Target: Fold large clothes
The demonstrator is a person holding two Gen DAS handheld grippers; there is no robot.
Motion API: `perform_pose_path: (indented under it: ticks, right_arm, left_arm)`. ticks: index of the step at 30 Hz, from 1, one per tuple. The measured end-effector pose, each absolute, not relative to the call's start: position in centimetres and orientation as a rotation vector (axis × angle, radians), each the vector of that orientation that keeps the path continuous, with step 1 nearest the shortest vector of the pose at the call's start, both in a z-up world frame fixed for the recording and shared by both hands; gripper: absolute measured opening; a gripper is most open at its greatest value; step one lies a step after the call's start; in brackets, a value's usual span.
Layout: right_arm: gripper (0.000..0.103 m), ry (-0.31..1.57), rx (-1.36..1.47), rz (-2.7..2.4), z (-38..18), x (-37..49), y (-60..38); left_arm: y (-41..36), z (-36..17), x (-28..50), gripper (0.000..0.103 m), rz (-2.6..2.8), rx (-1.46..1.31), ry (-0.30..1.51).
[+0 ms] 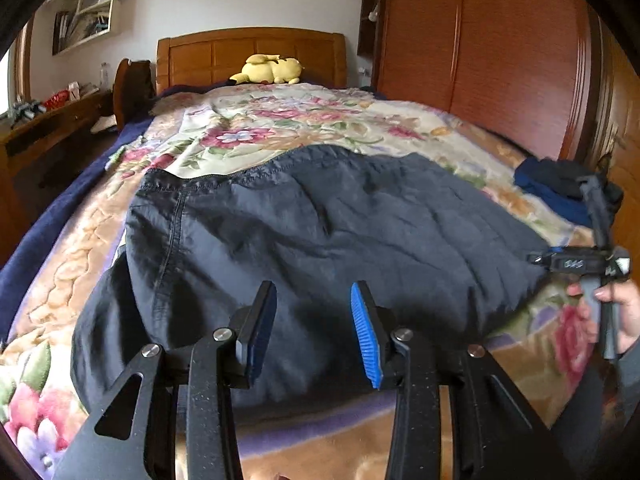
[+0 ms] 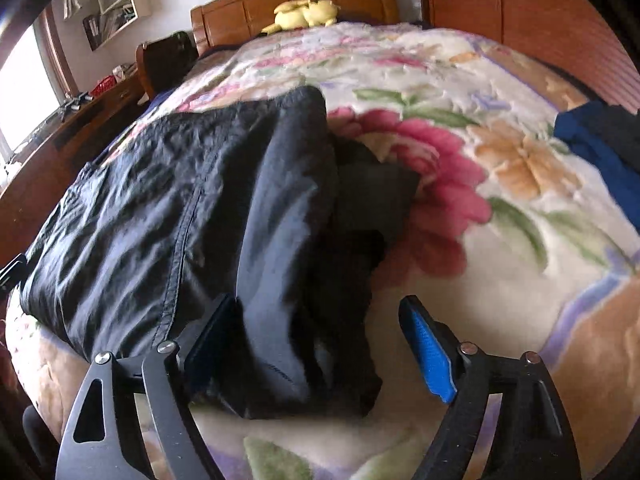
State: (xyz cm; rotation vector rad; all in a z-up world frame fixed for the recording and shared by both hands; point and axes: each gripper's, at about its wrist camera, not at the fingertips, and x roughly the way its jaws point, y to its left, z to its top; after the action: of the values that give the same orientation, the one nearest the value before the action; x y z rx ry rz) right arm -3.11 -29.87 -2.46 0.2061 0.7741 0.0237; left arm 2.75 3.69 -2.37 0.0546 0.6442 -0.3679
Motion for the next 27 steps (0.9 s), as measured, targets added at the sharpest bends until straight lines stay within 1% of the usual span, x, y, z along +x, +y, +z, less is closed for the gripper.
perform_pose_path:
  ticks: [5, 6, 13, 19, 27]
  right_arm:
    - [0.084, 0.790, 0.229, 0.096, -3.1, -2.6, -30.3]
    - [0.081, 0.792, 0.231, 0.113, -3.2, -2.6, -30.3]
    - [0.072, 0.792, 0.196, 0.133, -3.4, -1.9, -30.0]
    - [0.059, 0.772, 0.170, 0.131, -3.2, -2.3, -29.0]
    - [0.034, 0.716, 0.148, 0.128, -2.7, -3.3, -28.6]
  left_arm:
    - [2.8, -3.5, 2.9, 0.040, -0.366, 0.045, 0.662]
    - [2.7, -3.7, 2.8, 0.040, -0.362, 0.054, 0.659]
    - [2.2, -4.7, 3.2, 0.041, -0.372, 0.068, 0.672]
    - [2.1, -5.1, 3.2, 0.041, -0.376, 0.062, 0.668]
    - [2.3, -5.5, 2.3, 0.041, -0.379, 0.063, 0.638]
